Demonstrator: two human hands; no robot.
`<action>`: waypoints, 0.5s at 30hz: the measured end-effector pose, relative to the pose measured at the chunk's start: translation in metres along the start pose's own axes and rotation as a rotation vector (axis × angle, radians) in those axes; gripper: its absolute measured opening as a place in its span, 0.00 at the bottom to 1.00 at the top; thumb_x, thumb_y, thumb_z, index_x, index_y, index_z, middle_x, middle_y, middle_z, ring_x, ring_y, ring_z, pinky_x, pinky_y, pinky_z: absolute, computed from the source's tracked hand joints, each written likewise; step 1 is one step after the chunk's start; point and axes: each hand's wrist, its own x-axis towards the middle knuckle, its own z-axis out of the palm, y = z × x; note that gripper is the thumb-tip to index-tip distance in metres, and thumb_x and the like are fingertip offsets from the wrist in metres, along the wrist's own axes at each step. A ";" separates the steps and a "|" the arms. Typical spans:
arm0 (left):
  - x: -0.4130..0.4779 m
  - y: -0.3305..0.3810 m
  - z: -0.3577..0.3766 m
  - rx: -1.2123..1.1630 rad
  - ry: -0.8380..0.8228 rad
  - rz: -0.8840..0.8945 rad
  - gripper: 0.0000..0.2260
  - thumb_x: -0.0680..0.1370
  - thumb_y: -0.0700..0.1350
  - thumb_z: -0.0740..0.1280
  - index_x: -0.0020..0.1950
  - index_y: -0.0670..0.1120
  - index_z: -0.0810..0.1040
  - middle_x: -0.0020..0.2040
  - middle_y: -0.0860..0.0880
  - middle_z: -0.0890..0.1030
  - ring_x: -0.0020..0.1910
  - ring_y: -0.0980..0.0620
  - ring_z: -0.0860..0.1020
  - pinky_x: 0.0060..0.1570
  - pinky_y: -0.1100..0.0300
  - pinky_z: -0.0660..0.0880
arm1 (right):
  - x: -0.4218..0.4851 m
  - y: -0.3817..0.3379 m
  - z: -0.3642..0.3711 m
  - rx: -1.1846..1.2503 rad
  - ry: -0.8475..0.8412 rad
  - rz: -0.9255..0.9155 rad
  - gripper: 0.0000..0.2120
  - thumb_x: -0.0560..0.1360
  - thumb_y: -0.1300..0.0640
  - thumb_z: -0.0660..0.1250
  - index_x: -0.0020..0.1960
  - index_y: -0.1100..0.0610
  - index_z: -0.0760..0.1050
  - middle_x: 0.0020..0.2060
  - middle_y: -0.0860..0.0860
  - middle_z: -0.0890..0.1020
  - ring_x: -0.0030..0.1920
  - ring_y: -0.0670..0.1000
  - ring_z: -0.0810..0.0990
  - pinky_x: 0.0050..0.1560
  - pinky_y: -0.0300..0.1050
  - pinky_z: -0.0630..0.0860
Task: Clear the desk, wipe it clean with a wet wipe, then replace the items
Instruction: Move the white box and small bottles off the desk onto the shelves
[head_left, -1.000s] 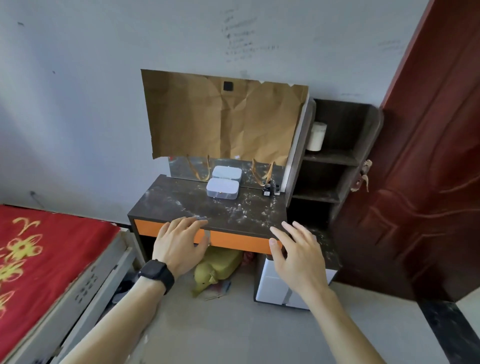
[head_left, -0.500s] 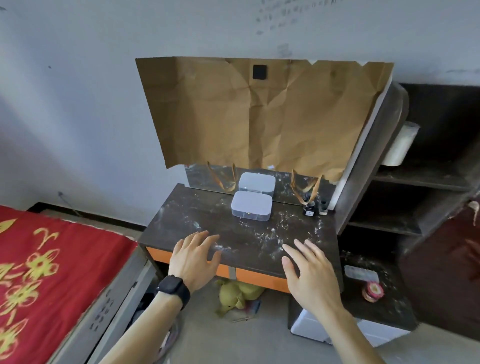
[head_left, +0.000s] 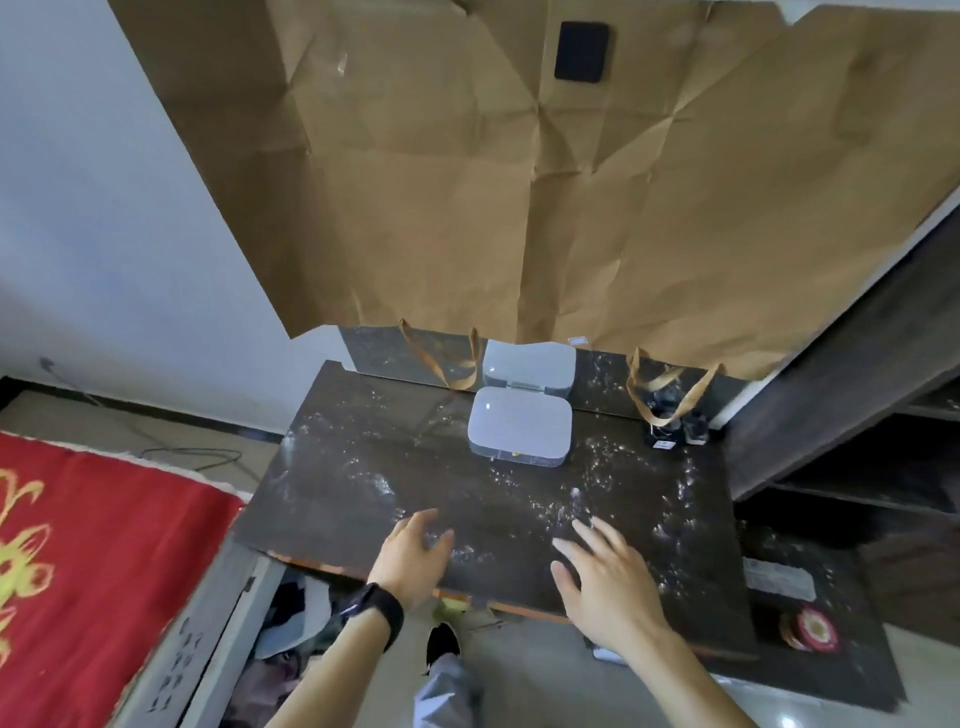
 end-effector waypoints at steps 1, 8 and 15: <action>0.016 0.003 0.001 -0.045 -0.043 -0.034 0.21 0.79 0.56 0.64 0.71 0.52 0.71 0.66 0.47 0.75 0.55 0.52 0.74 0.60 0.59 0.71 | 0.015 -0.001 0.004 -0.001 -0.040 0.032 0.25 0.79 0.40 0.48 0.70 0.44 0.72 0.74 0.46 0.68 0.77 0.51 0.60 0.72 0.50 0.64; 0.134 0.040 -0.004 -0.126 -0.197 -0.128 0.26 0.79 0.56 0.64 0.75 0.48 0.65 0.70 0.46 0.73 0.66 0.47 0.73 0.64 0.56 0.70 | 0.126 -0.001 0.014 0.424 -0.103 0.478 0.28 0.81 0.44 0.57 0.78 0.52 0.59 0.74 0.50 0.68 0.72 0.53 0.68 0.71 0.54 0.68; 0.201 0.067 0.013 -0.274 -0.257 -0.152 0.34 0.72 0.64 0.59 0.74 0.46 0.67 0.66 0.46 0.75 0.62 0.45 0.75 0.62 0.53 0.72 | 0.194 -0.006 0.017 0.825 -0.059 0.773 0.23 0.81 0.44 0.56 0.72 0.53 0.69 0.69 0.50 0.75 0.66 0.55 0.74 0.65 0.50 0.70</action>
